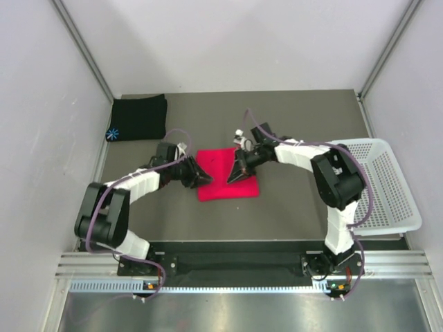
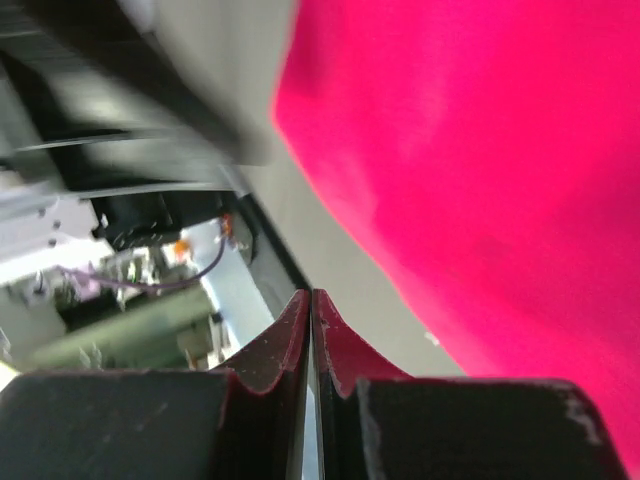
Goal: Fold and stack the t-shirts
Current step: Fold the tshirt, then neatly place the folded tshirt to the corner
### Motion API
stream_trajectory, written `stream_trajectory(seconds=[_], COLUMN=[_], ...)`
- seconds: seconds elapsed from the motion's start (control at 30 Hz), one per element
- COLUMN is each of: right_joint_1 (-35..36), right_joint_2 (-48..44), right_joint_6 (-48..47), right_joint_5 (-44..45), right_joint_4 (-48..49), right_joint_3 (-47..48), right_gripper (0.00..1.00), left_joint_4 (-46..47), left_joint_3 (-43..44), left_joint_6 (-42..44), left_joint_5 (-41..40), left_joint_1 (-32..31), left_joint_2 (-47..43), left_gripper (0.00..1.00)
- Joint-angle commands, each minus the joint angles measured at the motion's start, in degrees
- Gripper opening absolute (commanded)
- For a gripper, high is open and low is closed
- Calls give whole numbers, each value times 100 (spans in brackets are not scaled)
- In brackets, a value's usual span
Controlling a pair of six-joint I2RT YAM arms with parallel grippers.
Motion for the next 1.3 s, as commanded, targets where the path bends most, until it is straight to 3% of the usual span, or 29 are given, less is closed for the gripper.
stream_trajectory(seconds=[0.0,0.2,0.43,0.57,0.63,0.8,0.93,1.1,1.27], right_joint_1=[439,441,-464,-851,-808,-527,-483,-535,-772], right_joint_2=[439,1134,407,10,-357,-1035,-1212,-1431,-1783], right_joint_6=[446,-60,-695,-1089,-1196,-1223,-1179,-1389,-1574], right_joint_5=[-358,-455,-33,99,265,721,846,986,996], right_joint_4=[613,475,245,-52,-396,-1045,-1371,-1706,-1724], right_joint_3=[184,-52,-1421,-1661,-1539,-916,-274,-140,-720], right_gripper=[4,4,4,4,4,9,12,13,13], left_joint_4=[623,99,-765,-1178,-1572,-2005,-1856,-1830,-1496], left_joint_3=[-511,-626,-758,-591,-320,524,1340,2194,2608], left_joint_6=[-337,225,815,1017,1219,1859,2423,3214,3601], left_joint_5=[113,-202,-608,-555,-642,-1292,-1285,-1162,-794], left_joint_1=[0,97,246,255,255,307,536,773,826], left_joint_2=[561,1440,958,625,256,-238,270,1473,2169], left_gripper=[29,26,27,29,33,56,71,74,74])
